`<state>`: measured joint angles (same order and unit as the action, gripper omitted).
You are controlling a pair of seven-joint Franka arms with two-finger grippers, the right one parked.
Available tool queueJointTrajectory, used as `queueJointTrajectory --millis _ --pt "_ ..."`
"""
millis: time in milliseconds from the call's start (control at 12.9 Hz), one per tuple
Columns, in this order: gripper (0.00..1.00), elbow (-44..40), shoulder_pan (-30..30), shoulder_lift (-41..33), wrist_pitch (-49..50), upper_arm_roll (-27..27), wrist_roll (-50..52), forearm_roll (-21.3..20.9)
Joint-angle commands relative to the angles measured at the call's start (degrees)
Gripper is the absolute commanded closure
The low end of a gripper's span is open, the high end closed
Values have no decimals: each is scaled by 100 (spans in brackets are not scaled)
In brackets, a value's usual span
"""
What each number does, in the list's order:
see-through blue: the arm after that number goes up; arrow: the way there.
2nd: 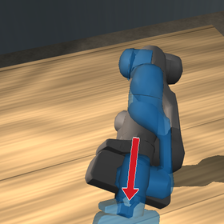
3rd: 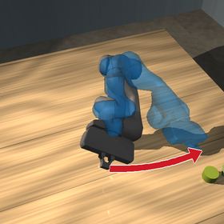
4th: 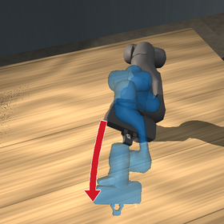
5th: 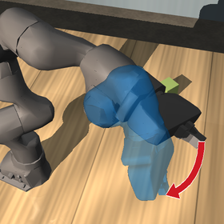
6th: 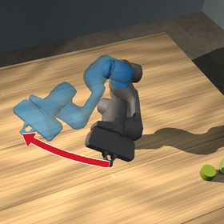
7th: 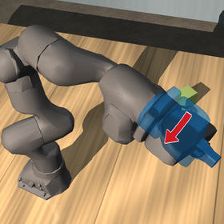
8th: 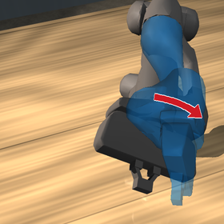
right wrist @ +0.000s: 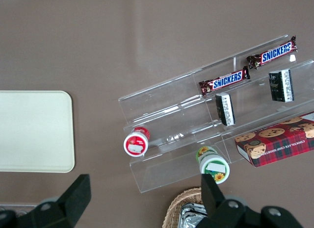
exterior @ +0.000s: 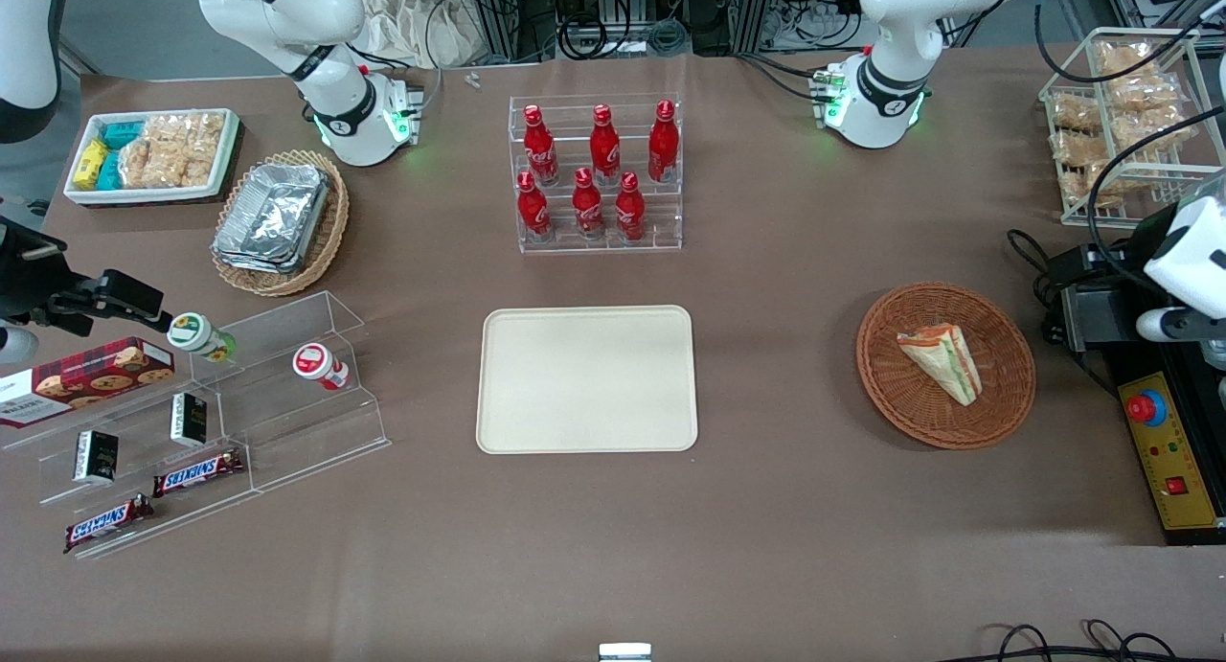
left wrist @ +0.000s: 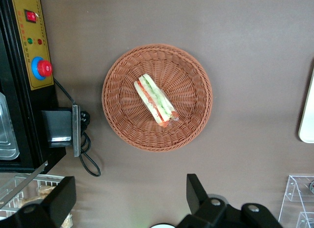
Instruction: Place sandwich from basket to tray
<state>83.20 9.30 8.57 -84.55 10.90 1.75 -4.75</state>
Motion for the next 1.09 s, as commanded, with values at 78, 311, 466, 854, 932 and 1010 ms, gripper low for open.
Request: queueJointTrajectory --millis 78,311,466,854,932,1010 --pt "0 -93 28 4 158 35 -60 18" --pt "0 -41 28 4 149 26 -8 18" --pt "0 247 28 -48 44 26 27 35" --pt "1 2539 81 -821 -1798 -18 615 167" --pt "2 2813 90 -831 -2072 -26 808 167" --pt "2 3042 90 -787 -2292 -35 992 167"
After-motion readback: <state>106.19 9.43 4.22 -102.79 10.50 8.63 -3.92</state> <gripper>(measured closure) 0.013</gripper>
